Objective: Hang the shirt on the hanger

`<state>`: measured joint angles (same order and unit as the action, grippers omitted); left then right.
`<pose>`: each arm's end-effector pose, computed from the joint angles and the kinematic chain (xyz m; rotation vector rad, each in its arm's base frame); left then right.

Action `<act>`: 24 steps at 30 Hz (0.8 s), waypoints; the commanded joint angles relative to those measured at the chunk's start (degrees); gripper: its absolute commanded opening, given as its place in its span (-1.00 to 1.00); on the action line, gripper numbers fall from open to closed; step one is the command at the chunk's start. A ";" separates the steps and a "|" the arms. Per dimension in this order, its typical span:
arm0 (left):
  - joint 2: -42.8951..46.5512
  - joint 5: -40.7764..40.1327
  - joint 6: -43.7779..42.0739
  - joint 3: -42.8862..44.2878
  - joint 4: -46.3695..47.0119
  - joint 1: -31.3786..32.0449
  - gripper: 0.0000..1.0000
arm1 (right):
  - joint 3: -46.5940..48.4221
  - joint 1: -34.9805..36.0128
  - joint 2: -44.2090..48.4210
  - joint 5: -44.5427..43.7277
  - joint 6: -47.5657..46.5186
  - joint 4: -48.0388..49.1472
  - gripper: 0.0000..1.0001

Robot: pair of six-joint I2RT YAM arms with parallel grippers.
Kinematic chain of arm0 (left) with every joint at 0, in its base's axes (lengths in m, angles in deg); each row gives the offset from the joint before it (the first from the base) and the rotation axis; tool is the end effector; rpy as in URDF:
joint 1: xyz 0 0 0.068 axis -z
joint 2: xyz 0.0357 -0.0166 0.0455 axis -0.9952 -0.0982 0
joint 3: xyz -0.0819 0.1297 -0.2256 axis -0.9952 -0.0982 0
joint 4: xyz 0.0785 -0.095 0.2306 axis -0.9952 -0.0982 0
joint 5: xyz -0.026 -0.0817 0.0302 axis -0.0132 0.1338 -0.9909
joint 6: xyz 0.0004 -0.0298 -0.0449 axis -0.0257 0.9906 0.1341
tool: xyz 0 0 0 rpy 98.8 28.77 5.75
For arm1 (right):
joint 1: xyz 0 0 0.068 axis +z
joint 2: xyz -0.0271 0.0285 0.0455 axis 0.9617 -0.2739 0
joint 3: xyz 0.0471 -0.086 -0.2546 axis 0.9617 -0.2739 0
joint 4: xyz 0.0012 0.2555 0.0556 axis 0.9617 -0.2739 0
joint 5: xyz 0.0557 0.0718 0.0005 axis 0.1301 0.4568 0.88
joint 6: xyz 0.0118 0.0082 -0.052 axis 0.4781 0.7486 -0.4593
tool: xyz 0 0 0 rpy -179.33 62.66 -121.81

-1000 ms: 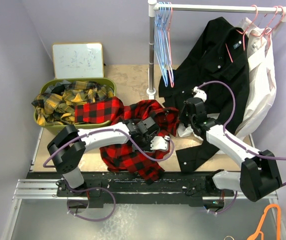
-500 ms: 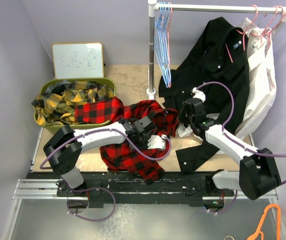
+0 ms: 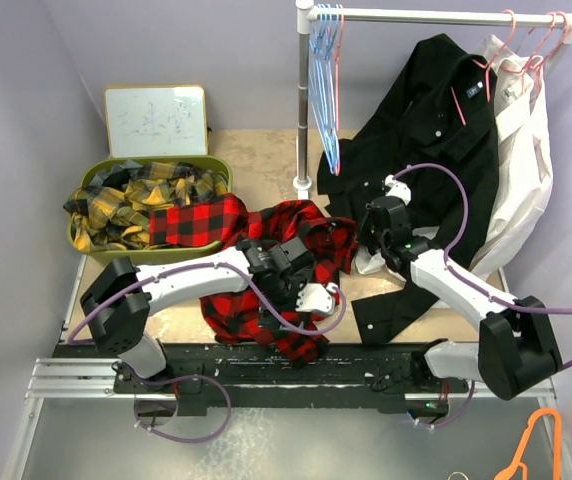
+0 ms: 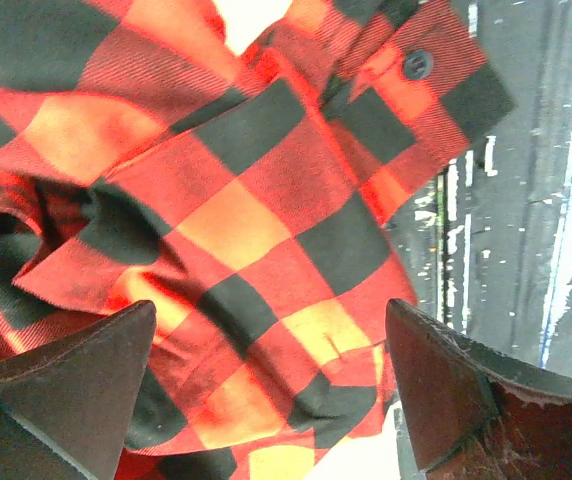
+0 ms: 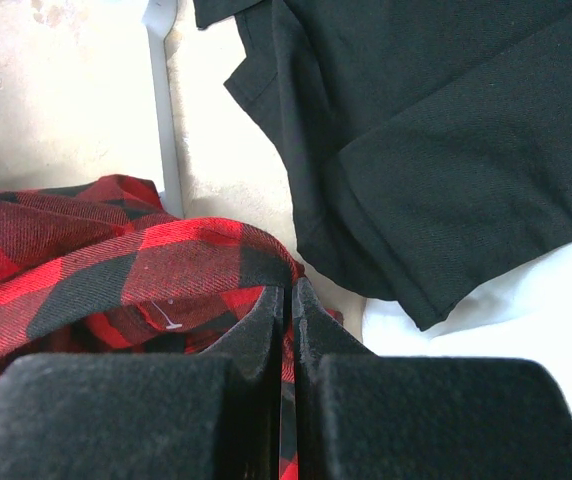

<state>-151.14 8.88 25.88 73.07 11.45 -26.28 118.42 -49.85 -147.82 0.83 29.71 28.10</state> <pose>0.1557 -0.2650 0.2203 2.1405 1.9444 -0.4003 0.2584 0.1069 0.2401 0.3833 2.0613 0.4015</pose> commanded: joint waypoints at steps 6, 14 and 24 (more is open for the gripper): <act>-3.95 2.50 1.13 4.55 4.69 1.81 0.99 | -0.07 -0.30 0.05 0.32 1.44 1.92 -1.00; -8.43 5.50 0.16 6.30 4.15 1.86 0.70 | -0.50 -0.26 1.55 -1.28 0.52 0.90 -1.00; -0.28 -0.99 1.99 5.48 7.96 -1.06 0.86 | -0.81 -0.26 0.42 -0.59 0.81 1.83 -1.00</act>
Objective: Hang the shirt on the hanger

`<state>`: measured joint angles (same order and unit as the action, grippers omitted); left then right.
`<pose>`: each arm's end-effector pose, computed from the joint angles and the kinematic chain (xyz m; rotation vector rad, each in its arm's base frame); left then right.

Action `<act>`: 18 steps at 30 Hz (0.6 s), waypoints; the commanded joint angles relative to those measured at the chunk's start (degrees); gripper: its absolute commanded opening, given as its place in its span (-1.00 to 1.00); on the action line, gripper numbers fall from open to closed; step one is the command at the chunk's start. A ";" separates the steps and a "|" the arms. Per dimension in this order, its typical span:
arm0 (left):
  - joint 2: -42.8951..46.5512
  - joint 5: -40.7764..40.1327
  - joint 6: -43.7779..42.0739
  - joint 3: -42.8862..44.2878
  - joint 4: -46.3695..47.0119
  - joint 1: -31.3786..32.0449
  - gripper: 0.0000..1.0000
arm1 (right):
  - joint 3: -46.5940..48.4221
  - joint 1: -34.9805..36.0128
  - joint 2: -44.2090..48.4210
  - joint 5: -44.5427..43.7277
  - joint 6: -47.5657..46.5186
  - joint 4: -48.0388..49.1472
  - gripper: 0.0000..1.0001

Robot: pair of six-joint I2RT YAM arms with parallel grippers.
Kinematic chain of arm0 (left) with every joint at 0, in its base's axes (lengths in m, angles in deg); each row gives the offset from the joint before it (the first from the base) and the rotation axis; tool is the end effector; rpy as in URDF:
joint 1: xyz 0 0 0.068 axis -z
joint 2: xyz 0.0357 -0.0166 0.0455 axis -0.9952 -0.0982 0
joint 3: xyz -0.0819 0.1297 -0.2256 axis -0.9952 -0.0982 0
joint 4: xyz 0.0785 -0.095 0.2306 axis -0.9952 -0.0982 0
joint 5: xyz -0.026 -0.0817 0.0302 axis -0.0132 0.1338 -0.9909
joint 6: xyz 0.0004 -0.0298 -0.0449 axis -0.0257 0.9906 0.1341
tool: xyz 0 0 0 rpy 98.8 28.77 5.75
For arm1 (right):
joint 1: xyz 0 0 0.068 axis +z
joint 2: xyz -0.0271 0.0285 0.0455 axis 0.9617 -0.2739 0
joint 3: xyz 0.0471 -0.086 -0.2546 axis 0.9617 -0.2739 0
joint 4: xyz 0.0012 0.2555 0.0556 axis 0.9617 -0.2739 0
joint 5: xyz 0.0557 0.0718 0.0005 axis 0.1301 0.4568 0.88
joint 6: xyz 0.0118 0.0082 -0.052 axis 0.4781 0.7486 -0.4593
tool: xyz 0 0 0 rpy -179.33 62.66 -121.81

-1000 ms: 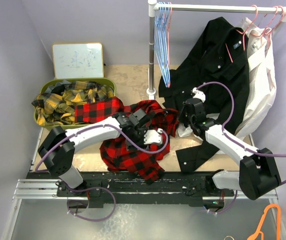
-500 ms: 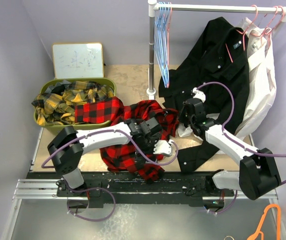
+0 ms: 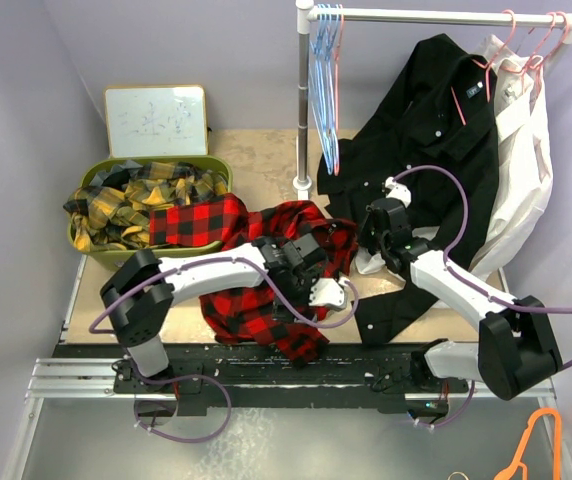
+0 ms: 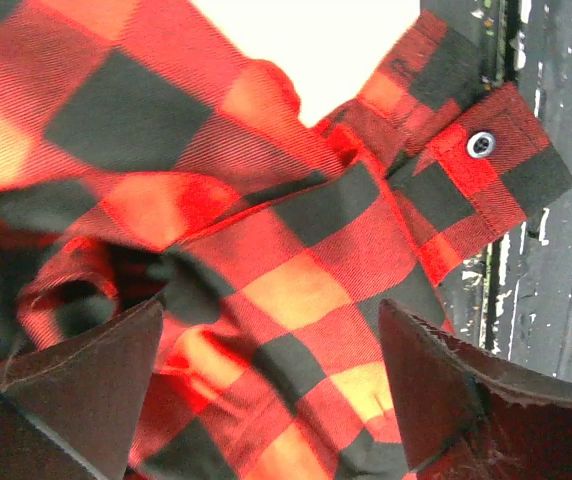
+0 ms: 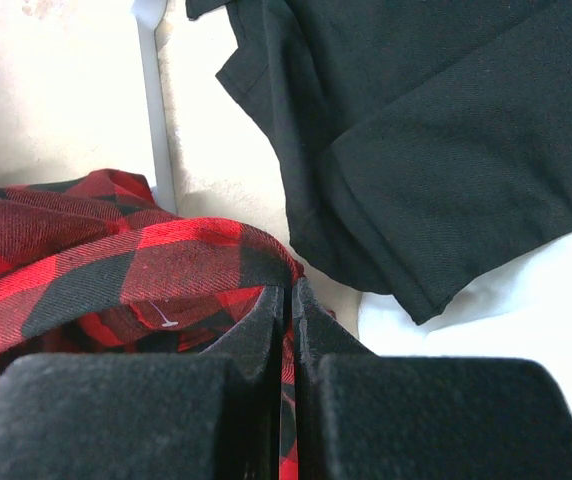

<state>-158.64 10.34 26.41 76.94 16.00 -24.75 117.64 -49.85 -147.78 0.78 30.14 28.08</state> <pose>0.1641 -0.2973 0.2018 2.1542 1.9119 -0.4458 0.2567 0.1061 0.2357 0.3916 2.0725 0.3980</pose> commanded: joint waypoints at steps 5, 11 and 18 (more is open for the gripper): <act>7.15 -4.94 2.83 2.61 6.19 -11.38 0.99 | 0.09 -0.26 -0.54 0.22 0.59 2.62 -1.00; 5.04 -1.82 0.80 2.25 5.65 -13.22 0.99 | 0.50 -0.26 -1.17 0.79 0.98 2.72 -1.00; 1.75 4.30 -0.51 2.97 2.85 -13.18 0.94 | 0.27 -0.26 -0.56 0.14 0.81 2.15 -1.00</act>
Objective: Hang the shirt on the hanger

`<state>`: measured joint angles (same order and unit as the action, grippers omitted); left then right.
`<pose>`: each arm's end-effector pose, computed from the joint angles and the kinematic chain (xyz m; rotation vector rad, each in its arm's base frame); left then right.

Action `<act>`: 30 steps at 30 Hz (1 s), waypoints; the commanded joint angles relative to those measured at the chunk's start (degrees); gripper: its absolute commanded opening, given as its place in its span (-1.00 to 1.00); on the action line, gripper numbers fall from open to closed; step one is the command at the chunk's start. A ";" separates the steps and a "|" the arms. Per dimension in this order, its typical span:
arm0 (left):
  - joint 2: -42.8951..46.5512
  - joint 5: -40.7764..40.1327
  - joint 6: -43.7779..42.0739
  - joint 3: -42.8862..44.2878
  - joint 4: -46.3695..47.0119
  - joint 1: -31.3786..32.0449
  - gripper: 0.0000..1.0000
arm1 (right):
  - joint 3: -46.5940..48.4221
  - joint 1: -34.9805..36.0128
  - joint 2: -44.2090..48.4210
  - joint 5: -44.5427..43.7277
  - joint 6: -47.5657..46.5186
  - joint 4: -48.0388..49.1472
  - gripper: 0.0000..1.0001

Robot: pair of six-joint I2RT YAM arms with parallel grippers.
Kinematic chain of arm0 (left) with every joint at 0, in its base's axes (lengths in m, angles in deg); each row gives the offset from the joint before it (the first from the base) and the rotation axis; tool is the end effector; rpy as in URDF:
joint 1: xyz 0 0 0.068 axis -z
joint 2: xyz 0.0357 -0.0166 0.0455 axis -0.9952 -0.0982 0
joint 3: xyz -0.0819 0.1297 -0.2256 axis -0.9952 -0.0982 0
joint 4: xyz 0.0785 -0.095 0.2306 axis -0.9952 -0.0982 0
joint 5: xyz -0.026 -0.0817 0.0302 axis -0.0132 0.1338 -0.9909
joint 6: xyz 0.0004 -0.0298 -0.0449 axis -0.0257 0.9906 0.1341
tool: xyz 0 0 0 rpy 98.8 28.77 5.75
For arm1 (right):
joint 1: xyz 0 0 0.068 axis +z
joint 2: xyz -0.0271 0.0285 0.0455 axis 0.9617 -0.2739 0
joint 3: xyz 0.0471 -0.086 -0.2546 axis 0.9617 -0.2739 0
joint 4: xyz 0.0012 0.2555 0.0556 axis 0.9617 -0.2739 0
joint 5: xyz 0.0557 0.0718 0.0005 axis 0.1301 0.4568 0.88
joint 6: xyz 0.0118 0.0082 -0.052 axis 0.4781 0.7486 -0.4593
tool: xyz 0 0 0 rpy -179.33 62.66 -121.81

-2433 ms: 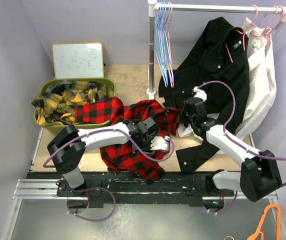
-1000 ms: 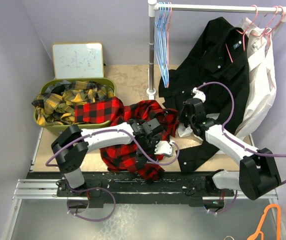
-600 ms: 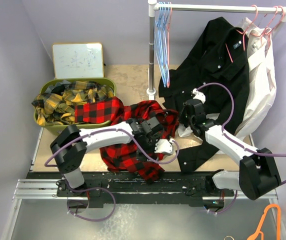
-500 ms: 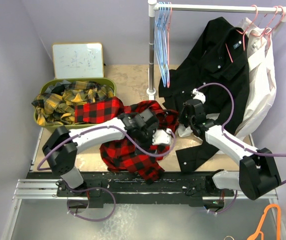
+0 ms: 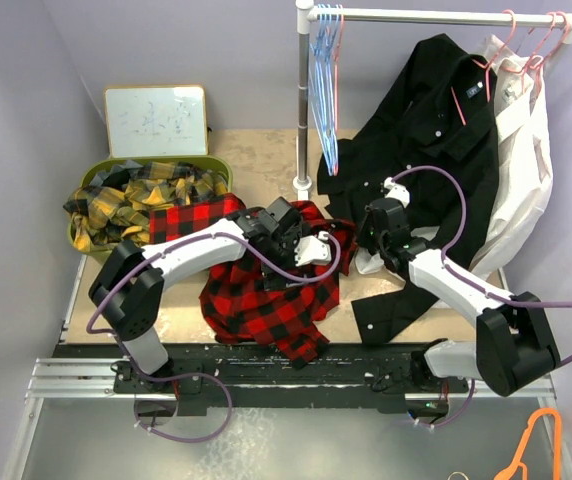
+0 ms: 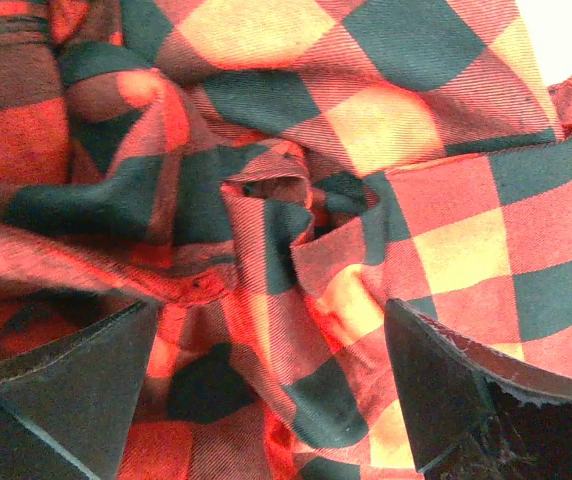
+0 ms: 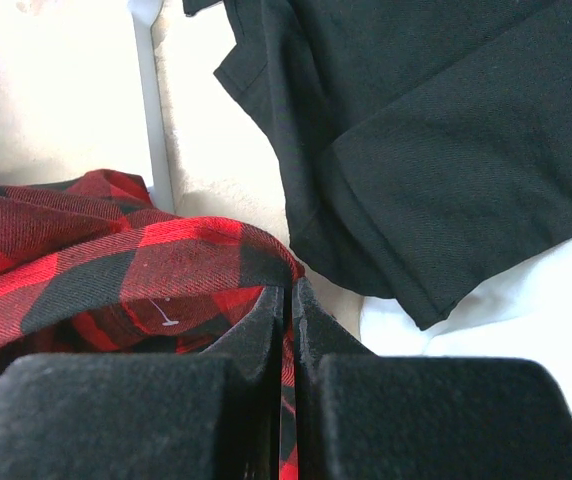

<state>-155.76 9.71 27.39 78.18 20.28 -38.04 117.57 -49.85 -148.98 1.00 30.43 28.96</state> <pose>0.2324 -0.2557 0.2269 1.8041 2.0210 -0.3901 0.2596 0.1076 0.2313 0.3949 2.0797 0.4011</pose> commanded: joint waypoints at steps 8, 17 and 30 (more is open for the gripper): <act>-3.20 -0.02 -1.52 -1.02 1.83 0.14 0.53 | 0.10 -0.26 0.26 -0.15 0.48 1.60 -1.00; 0.99 0.29 -1.18 0.29 -1.96 1.64 -1.00 | 0.43 -0.26 -0.64 -0.04 0.30 2.13 -1.00; 14.34 0.08 1.27 14.36 -18.21 -0.09 -1.00 | 0.69 -0.31 -1.06 0.78 0.63 2.51 -1.00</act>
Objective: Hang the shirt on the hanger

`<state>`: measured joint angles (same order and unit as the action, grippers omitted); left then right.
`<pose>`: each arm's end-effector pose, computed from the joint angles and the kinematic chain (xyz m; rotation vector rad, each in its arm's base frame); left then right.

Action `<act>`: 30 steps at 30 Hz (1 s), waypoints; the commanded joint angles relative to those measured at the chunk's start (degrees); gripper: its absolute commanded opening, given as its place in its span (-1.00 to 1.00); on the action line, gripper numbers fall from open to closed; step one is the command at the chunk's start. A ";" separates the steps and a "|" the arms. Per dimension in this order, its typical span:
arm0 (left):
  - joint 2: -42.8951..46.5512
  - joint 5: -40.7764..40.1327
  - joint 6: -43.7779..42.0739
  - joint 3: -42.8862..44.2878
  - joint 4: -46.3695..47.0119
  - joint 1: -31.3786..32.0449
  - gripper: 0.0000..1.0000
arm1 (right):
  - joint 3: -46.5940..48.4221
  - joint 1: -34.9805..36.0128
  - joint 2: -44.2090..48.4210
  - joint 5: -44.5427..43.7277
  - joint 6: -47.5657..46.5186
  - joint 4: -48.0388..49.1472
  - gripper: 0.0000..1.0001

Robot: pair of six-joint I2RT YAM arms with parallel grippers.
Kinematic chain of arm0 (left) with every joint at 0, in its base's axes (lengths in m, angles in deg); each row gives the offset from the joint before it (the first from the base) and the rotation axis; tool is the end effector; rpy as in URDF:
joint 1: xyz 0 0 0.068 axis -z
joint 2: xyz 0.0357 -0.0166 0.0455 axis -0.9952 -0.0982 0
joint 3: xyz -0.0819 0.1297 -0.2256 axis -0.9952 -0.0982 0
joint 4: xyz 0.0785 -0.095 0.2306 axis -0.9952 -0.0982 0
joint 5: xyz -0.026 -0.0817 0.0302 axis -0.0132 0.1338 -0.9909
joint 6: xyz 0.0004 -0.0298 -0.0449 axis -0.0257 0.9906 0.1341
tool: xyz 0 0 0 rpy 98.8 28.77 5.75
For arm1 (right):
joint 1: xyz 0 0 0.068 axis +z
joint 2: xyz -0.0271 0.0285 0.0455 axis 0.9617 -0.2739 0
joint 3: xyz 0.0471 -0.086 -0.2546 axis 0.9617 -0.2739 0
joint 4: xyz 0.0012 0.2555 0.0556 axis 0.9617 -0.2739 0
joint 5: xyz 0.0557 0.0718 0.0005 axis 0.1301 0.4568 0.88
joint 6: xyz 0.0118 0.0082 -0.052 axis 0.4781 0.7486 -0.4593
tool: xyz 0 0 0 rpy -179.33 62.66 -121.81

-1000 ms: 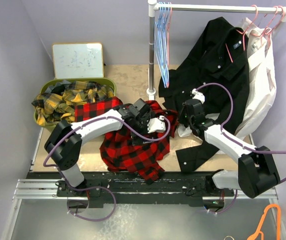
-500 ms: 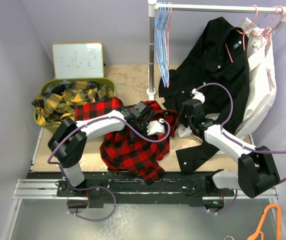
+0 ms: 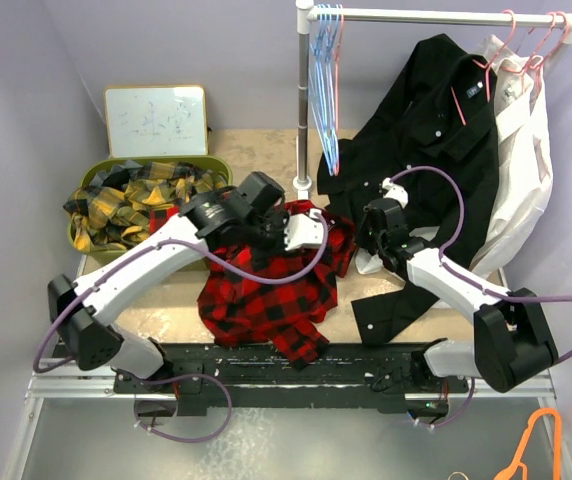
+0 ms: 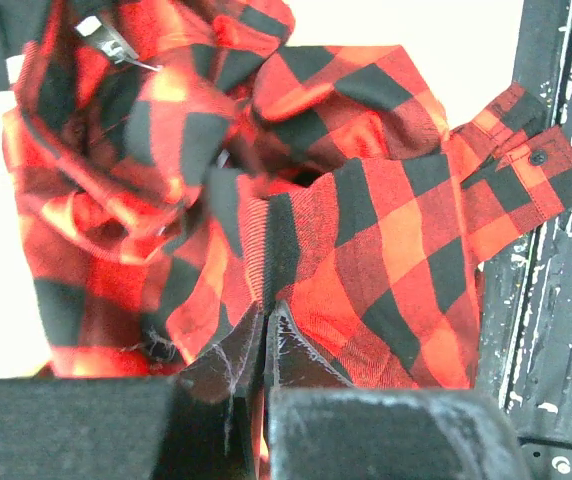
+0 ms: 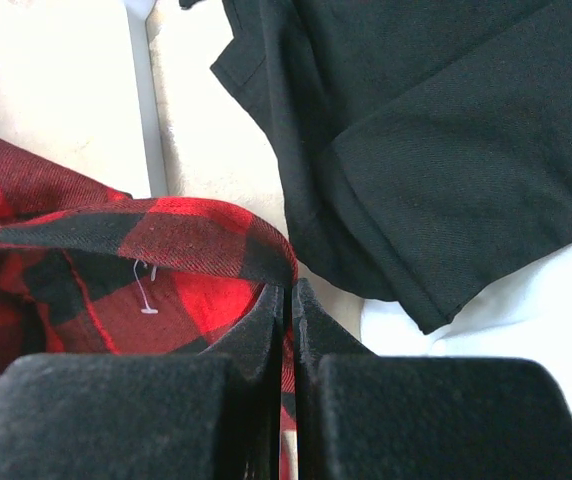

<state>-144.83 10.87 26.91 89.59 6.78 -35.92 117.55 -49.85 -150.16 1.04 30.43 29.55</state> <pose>0.1989 -0.2382 0.3344 1.7699 1.8453 -0.4271 0.2622 0.1088 0.2267 0.3946 2.0900 0.3959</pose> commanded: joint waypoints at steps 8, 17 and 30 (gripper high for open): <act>7.37 -5.68 5.00 4.71 0.78 -14.62 -1.00 | 1.25 -0.26 1.53 3.93 2.00 1.18 -1.00; 5.27 -10.75 10.17 10.51 10.06 -21.28 -1.00 | 1.97 -0.26 2.09 7.66 3.65 1.61 -1.00; -7.67 -9.74 14.00 15.74 14.43 -32.29 -1.00 | -0.02 -0.17 1.66 11.42 5.30 0.77 -1.00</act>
<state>-148.30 1.12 37.75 102.95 18.32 -65.71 117.57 -49.89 -149.90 10.27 34.54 29.81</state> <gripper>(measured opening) 0.007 0.012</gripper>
